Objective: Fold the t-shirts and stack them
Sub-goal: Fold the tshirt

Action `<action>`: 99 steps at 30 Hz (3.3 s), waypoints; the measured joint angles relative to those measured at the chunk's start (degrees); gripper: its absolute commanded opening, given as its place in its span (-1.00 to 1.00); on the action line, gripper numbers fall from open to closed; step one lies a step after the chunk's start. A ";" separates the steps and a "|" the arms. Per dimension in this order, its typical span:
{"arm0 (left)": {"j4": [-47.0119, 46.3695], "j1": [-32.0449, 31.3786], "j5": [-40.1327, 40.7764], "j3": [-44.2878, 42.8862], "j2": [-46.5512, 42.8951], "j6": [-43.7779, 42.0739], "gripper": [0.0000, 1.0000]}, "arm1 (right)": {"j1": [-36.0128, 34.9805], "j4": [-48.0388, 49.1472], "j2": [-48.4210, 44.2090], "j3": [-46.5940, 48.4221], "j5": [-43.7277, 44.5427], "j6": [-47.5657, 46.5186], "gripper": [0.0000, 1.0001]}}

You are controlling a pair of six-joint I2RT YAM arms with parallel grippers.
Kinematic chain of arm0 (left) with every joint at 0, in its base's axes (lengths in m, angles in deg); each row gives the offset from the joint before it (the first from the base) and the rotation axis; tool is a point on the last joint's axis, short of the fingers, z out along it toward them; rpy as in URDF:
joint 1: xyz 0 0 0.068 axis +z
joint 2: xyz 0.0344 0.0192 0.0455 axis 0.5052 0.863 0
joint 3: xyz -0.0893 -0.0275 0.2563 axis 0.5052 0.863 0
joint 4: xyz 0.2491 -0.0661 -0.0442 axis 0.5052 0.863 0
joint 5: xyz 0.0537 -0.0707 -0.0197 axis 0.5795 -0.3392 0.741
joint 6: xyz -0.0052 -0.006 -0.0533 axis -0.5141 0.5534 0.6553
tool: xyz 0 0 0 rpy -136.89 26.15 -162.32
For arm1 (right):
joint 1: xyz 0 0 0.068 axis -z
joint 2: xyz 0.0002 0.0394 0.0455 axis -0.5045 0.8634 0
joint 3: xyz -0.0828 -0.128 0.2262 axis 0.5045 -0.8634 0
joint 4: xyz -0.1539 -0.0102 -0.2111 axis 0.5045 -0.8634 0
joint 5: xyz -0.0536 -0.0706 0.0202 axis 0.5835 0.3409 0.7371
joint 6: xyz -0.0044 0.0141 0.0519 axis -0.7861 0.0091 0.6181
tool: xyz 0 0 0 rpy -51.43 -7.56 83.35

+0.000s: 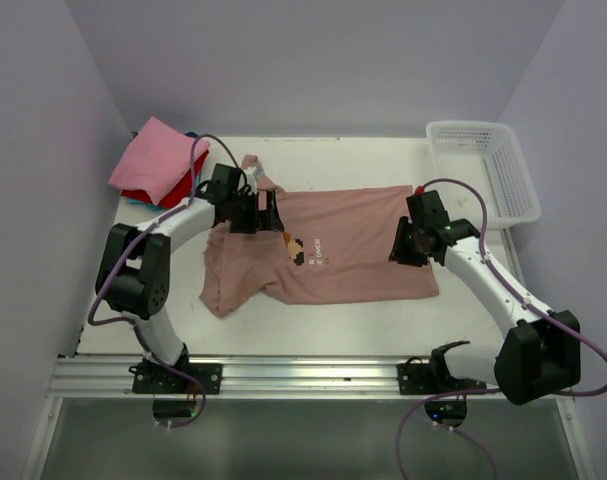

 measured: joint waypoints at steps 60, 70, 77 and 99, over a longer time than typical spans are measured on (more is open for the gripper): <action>29.44 3.23 27.43 25.22 -26.99 16.68 -0.74 | 0.00 -0.98 -4.63 -1.99 3.26 -2.16 -1.00; 22.21 3.65 12.48 29.33 -35.76 14.25 -1.00 | 0.00 -1.33 -4.66 -2.84 3.52 -2.16 -1.00; 18.25 3.65 13.81 33.90 -30.91 16.31 -1.00 | 0.00 -1.51 -4.70 -2.84 3.52 -2.21 -1.00; 37.20 6.51 38.56 19.39 -24.37 24.61 -1.00 | 0.44 -2.03 -6.99 -3.82 5.14 -2.64 -1.00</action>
